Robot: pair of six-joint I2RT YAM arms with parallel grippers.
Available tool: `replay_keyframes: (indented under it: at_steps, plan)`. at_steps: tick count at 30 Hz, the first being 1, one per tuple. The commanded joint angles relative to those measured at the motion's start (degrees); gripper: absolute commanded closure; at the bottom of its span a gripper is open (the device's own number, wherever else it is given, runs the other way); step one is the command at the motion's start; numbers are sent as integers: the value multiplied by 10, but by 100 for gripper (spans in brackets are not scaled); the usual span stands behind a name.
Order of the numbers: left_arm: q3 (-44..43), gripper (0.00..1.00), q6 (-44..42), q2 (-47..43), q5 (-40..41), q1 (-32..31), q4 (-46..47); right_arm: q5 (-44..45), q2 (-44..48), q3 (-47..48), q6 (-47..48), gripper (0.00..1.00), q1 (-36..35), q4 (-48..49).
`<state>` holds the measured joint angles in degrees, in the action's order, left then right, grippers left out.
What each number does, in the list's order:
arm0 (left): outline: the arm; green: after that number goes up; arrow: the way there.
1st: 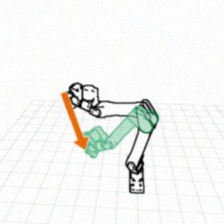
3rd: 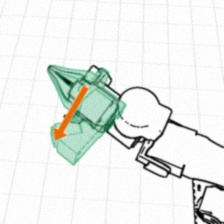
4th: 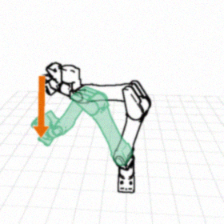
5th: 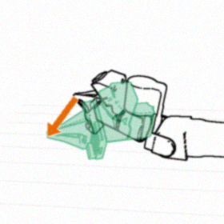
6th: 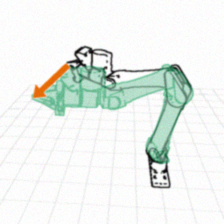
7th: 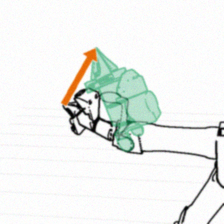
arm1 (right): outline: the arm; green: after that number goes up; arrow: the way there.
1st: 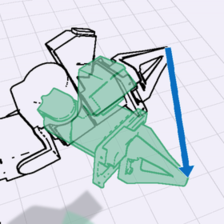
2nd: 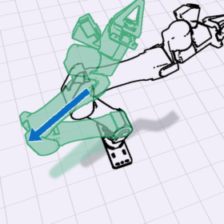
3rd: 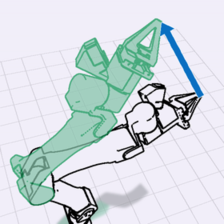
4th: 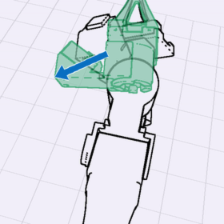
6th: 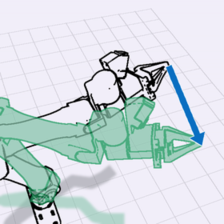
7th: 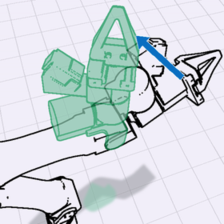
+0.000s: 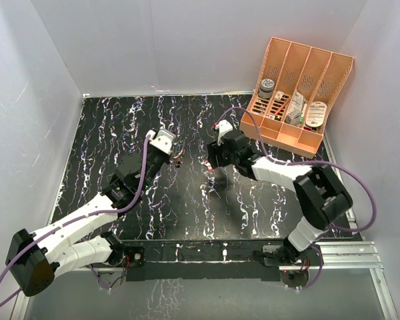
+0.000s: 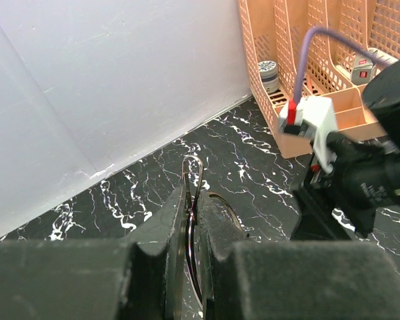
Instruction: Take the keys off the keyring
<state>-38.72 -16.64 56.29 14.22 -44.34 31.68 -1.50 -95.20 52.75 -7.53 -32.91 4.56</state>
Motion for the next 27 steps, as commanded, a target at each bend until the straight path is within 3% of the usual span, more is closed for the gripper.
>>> replay_keyframes:
  at_steps: [1, 5, 7, 12, 20, 27]
  plan:
    - [-29, 100, 5, 0, 15, 5, 38, -13, 89, -16, 20, 44, -1, 46]
    - [-32, 100, 23, 0, 15, 15, 49, -104, 169, -95, 29, 44, -3, 127]
    - [-38, 100, 33, 1, 8, 16, 45, -154, 209, -150, 34, 37, -14, 214]
    - [-62, 100, 53, 4, -19, 16, 19, -160, 251, -235, 38, 34, -59, 354]
    - [-81, 100, 88, -10, -56, 16, -4, -108, 211, -220, 79, 34, -129, 434]
    - [-76, 100, 111, -40, -80, 16, -16, -103, 150, -165, 111, 34, -138, 450]
